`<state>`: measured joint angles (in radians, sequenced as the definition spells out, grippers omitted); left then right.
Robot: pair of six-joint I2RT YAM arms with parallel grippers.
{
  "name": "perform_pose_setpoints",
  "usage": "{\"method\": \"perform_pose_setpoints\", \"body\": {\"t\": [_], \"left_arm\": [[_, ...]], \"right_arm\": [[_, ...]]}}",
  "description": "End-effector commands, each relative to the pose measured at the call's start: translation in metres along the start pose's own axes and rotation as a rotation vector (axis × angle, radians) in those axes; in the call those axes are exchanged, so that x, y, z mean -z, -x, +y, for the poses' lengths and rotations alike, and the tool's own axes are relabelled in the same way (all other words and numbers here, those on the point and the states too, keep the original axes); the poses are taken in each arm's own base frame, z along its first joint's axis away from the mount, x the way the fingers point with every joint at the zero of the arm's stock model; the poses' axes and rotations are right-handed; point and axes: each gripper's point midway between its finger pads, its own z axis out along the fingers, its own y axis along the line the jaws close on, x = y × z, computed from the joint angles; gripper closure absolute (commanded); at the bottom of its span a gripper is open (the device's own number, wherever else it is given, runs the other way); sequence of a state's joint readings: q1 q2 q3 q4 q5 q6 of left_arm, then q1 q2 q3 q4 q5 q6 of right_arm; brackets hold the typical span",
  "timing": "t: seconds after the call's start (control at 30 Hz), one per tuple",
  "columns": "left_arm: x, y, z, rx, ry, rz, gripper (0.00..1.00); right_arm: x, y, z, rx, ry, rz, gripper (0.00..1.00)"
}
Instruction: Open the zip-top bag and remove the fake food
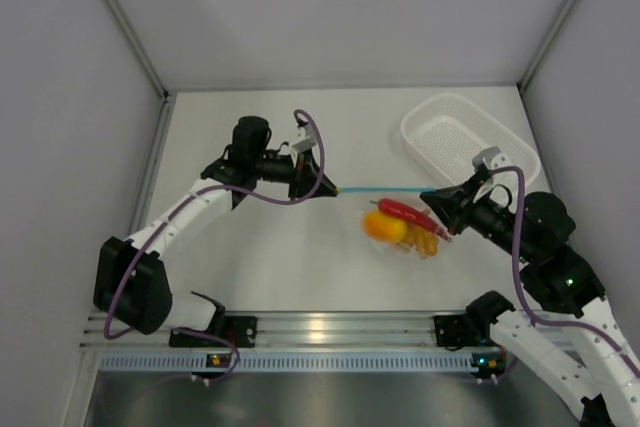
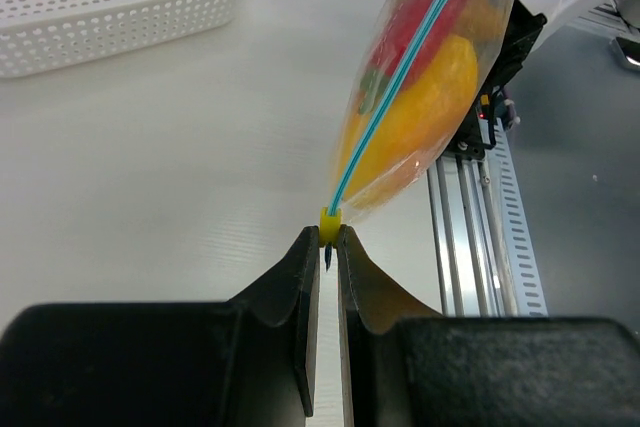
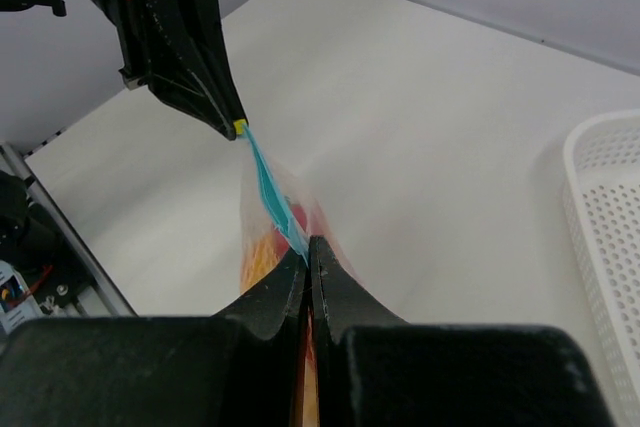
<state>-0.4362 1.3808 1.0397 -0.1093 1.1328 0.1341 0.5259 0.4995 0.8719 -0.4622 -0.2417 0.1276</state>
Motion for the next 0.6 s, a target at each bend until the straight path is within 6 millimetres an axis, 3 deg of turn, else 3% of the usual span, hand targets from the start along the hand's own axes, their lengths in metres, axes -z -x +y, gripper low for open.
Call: {"method": "perform_pose_setpoints", "body": {"t": [0.0,0.03,0.1,0.2,0.57], "left_arm": [[0.009,0.001,0.005,0.005,0.025,-0.007,0.93],[0.009,0.003,0.002,0.009,0.018,-0.009,0.88],[0.009,0.016,-0.004,-0.018,0.012,-0.022,0.69],[0.007,0.03,-0.01,-0.057,0.016,-0.033,0.54],[-0.029,0.072,-0.026,-0.153,0.0,-0.045,0.51]], "right_arm": [[0.009,0.037,0.013,0.026,0.048,-0.111,1.0],[0.008,0.036,0.015,0.028,0.059,-0.114,1.0],[0.006,0.031,0.021,0.033,0.099,-0.105,1.0],[0.004,0.025,0.03,0.05,0.164,-0.096,1.0],[0.002,0.008,0.045,0.09,0.277,-0.035,1.0]]}}
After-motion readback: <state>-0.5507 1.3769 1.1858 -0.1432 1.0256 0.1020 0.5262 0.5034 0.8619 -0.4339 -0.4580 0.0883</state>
